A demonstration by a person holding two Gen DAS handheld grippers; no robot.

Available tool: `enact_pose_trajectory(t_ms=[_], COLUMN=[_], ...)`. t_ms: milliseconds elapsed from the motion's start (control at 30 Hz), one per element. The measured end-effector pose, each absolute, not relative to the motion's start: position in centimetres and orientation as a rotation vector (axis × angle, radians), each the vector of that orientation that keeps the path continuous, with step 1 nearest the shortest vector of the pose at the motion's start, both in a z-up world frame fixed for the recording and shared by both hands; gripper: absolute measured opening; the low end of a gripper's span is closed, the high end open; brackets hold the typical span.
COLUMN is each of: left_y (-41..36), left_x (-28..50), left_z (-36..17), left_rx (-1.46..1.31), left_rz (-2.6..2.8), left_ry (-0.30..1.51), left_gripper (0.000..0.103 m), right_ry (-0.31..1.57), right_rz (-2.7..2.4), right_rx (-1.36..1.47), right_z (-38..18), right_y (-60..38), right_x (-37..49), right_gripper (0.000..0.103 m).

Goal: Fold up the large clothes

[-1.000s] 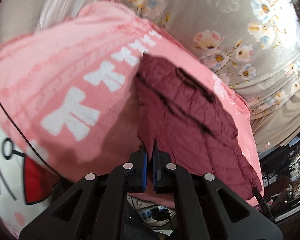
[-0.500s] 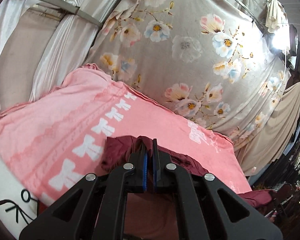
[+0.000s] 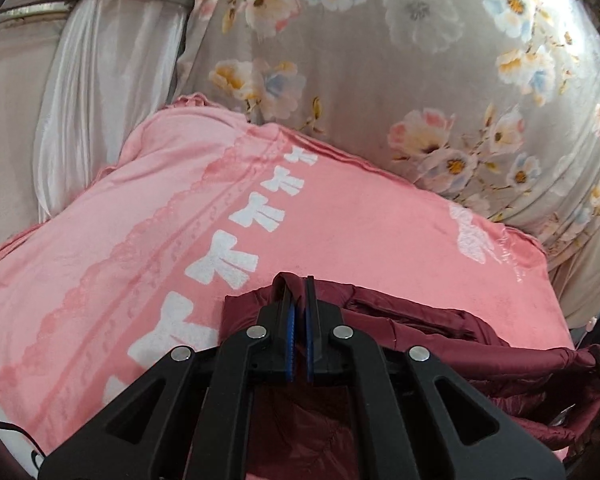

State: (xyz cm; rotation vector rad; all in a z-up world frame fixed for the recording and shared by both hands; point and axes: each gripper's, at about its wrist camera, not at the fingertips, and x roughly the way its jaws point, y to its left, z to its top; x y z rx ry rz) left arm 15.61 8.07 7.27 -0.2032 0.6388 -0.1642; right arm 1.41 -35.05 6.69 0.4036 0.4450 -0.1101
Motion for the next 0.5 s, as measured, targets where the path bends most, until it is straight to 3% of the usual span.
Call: enact_pose_trajectory(t_ms=[500], left_y=[5.1], left_x=[25.9], left_z=[-1.1], left_rx=[-0.131], left_rz=[-0.053], left_ry=[0.799], left_gripper=[0.003], right_ry=[0.599], right_rz=[-0.193], right_rx=[0.466], right_z=[-0.8], right_y=[-37.4], right_x=[11.5], right_gripper=[0.002])
